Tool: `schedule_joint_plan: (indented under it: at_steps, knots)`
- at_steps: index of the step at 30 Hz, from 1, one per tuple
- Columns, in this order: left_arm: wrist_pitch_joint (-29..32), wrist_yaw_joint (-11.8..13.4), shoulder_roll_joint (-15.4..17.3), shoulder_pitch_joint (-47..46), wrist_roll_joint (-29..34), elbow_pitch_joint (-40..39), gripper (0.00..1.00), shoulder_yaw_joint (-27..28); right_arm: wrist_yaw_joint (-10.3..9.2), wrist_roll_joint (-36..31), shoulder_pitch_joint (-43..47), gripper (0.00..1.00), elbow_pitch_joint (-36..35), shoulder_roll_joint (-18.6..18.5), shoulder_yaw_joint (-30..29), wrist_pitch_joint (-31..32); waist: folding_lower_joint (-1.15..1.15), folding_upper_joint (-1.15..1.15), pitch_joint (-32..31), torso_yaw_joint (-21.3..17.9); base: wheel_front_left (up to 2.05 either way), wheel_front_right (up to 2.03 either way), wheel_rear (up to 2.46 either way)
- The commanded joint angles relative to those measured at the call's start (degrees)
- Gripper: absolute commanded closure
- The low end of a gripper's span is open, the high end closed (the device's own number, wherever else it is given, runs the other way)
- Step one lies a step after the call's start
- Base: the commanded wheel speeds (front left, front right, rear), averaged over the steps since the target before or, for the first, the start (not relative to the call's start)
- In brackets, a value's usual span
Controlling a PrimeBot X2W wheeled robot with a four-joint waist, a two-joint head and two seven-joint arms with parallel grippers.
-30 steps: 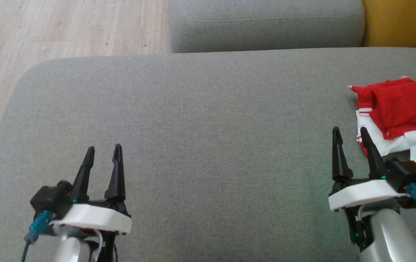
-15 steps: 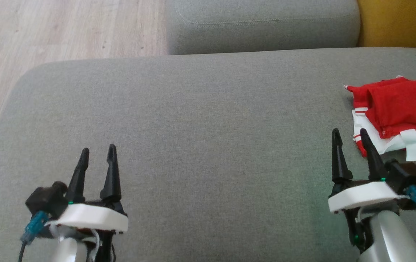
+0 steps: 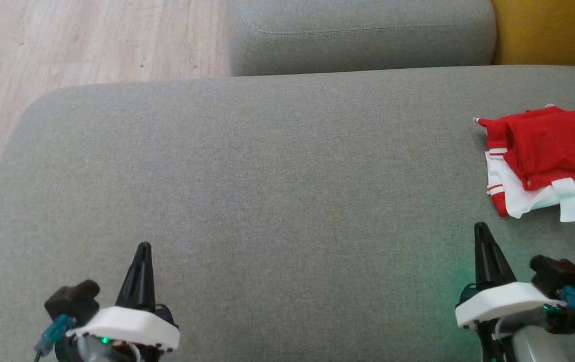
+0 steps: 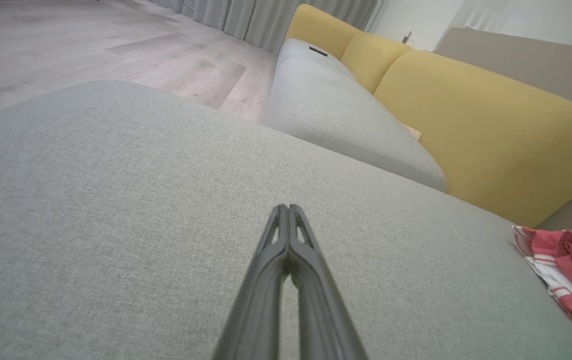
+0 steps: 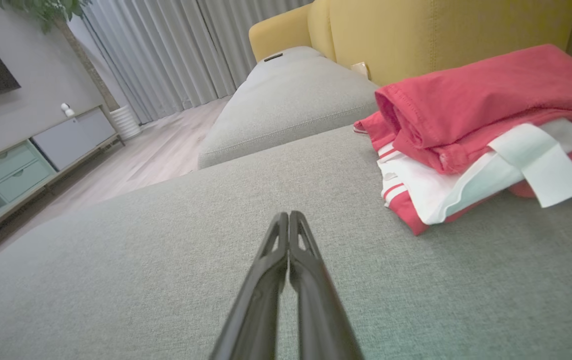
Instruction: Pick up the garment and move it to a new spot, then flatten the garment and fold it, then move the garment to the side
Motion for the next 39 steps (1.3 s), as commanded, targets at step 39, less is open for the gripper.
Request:
schedule_joint_plan:
  at_steps: [39]
  knots:
    - [6.8, -1.7, 0.3, -4.6, -23.3, -1.6, 1.00, 5.0, -0.02, 25.9, -2.5, 1.00, -5.6, -0.2, -2.2, 6.5, 0.00, 0.00, 0.0, -0.6, 0.00, 0.00, 0.00]
